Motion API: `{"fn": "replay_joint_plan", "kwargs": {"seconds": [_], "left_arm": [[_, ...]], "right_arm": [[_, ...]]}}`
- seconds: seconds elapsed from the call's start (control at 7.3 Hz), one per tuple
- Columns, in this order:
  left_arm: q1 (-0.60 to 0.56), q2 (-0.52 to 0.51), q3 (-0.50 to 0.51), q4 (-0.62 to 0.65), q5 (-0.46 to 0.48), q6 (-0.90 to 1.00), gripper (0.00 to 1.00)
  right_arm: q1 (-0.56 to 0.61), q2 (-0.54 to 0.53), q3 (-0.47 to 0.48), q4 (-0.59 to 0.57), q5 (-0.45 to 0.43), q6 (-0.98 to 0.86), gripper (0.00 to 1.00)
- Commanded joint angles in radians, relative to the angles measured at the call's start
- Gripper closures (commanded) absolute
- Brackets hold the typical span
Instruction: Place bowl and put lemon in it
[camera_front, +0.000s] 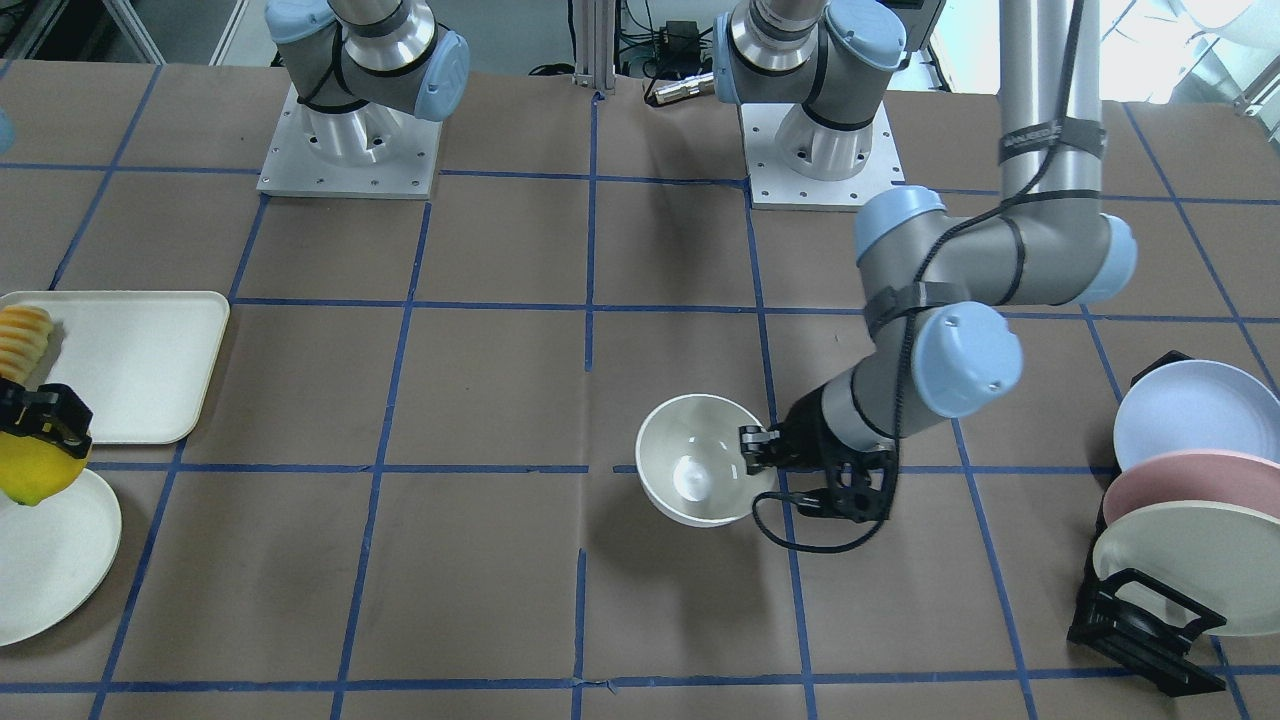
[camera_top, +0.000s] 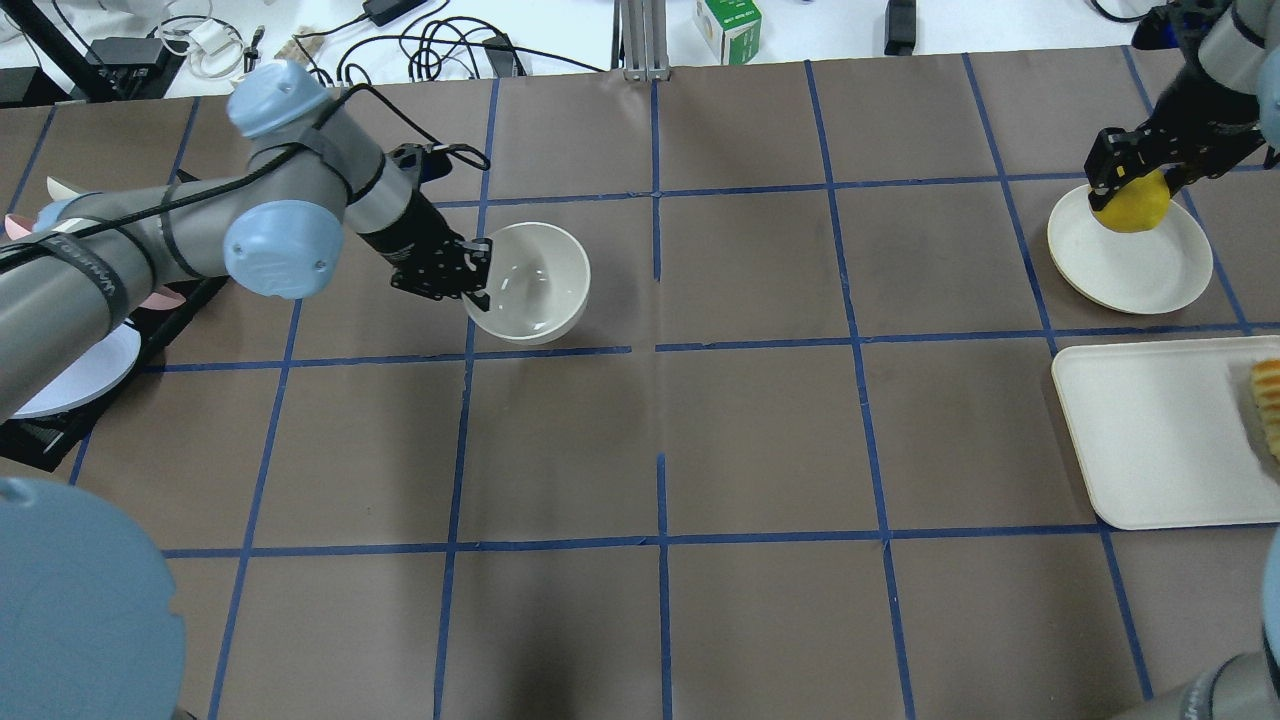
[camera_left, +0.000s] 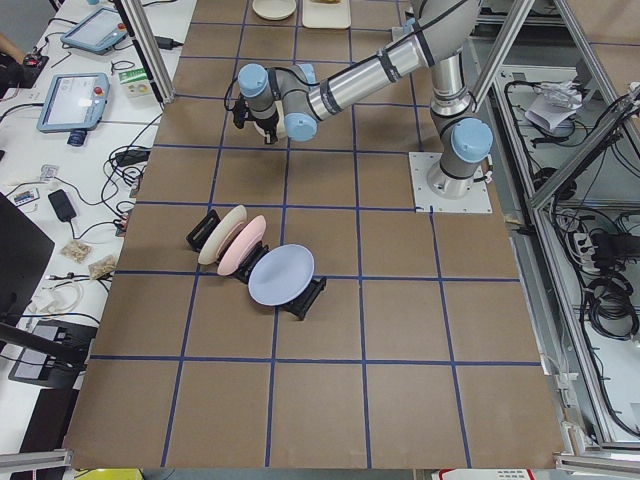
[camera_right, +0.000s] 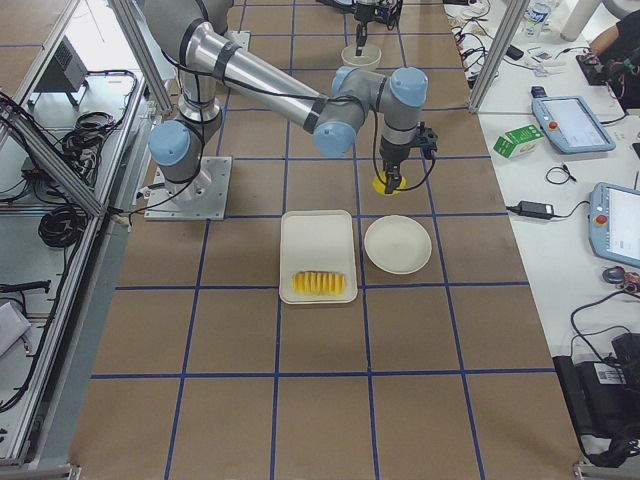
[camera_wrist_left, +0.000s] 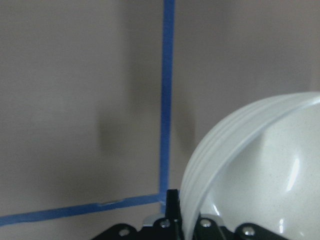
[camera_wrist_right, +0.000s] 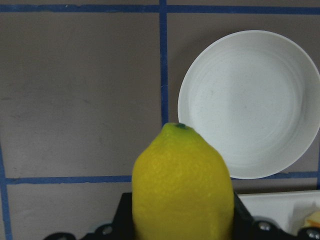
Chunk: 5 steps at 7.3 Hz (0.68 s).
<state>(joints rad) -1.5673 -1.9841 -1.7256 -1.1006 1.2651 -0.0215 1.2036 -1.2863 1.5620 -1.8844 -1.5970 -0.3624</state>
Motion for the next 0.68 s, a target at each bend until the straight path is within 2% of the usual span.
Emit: {"fn": "replay_joint_plan", "kwargs": {"seconds": [0.0, 0.14, 0.41, 0.55], "left_arm": [[-0.144, -0.021, -0.041, 0.099, -0.010, -0.237, 1.00], [-0.167, -0.025, -0.057, 0.111, -0.006, -0.306, 1.00], [-0.168, -0.038, -0.045, 0.120, 0.000, -0.299, 1.00], [-0.168, -0.048, -0.048, 0.146, 0.002, -0.299, 1.00]], "right_arm": [[0.069, -0.034, 0.000, 0.045, 0.002, 0.100, 1.00], [0.097, -0.048, 0.000, 0.065, 0.003, 0.147, 1.00], [0.157, -0.071, 0.001, 0.103, 0.073, 0.245, 1.00], [0.200, -0.074, 0.003, 0.123, 0.074, 0.281, 1.00]]}}
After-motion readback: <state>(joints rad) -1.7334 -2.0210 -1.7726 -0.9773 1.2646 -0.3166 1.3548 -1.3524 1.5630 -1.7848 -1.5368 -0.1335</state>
